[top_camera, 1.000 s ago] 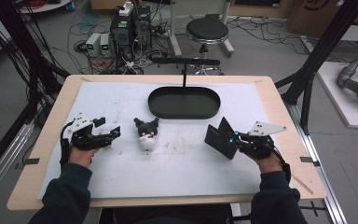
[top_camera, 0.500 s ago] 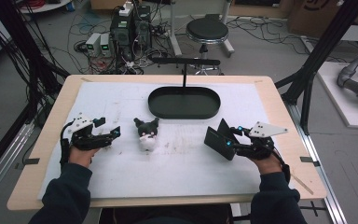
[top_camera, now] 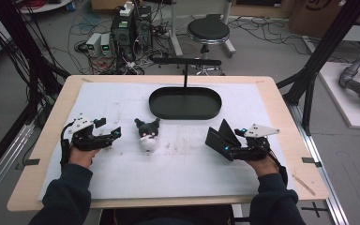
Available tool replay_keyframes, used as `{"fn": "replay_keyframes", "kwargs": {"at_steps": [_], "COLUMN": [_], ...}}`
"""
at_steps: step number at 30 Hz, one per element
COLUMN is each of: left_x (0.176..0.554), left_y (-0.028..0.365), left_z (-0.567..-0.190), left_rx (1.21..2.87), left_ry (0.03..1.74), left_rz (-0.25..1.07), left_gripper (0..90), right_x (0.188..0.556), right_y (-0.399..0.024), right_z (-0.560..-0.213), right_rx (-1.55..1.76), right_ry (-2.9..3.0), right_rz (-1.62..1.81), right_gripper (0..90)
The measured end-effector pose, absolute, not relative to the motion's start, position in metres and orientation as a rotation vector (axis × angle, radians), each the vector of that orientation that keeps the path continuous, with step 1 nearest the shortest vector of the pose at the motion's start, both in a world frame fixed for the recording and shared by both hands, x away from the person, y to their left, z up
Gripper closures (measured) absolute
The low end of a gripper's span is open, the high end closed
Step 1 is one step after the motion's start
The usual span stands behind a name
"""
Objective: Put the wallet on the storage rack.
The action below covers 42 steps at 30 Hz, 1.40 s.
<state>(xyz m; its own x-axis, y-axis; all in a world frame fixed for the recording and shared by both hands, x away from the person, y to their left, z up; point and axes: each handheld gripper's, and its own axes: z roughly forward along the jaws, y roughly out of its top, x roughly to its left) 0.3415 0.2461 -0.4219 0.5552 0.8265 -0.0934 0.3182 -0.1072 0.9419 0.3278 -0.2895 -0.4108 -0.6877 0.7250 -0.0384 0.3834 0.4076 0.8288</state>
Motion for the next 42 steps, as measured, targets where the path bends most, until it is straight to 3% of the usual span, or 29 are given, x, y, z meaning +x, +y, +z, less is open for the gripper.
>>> {"fn": "replay_keyframes", "kwargs": {"at_steps": [1,2,3,8,20,32,42], "left_x": [0.341,0.341,0.341,0.341,0.342,0.343,0.343], "left_y": [0.246,0.246,0.246,0.247,0.247,0.248,0.247], "left_z": [-0.422,-0.422,-0.422,-0.422,-0.423,-0.423,-0.423], "left_rx": [1.682,1.681,1.678,1.679,1.677,1.671,1.676], "left_ry": [0.970,0.970,0.971,0.976,0.981,0.978,0.974], "left_rz": [0.572,0.571,0.573,0.571,0.565,0.561,0.558], "left_gripper": [22.3,22.3,22.3,22.3,22.3,22.3,22.3], "right_x": [0.331,0.331,0.331,0.327,0.338,0.411,0.463], "right_y": [-0.291,-0.291,-0.293,-0.297,-0.284,-0.234,-0.203], "right_z": [-0.415,-0.415,-0.415,-0.411,-0.379,-0.350,-0.368], "right_rx": [0.970,0.970,0.959,0.926,0.927,0.769,0.812], "right_ry": [2.300,2.300,2.325,2.313,2.162,2.159,2.156], "right_rz": [1.164,1.164,1.176,1.214,1.332,1.226,1.120], "right_gripper": [39.9,39.9,48.7,76.1,78.5,78.4,78.3]}}
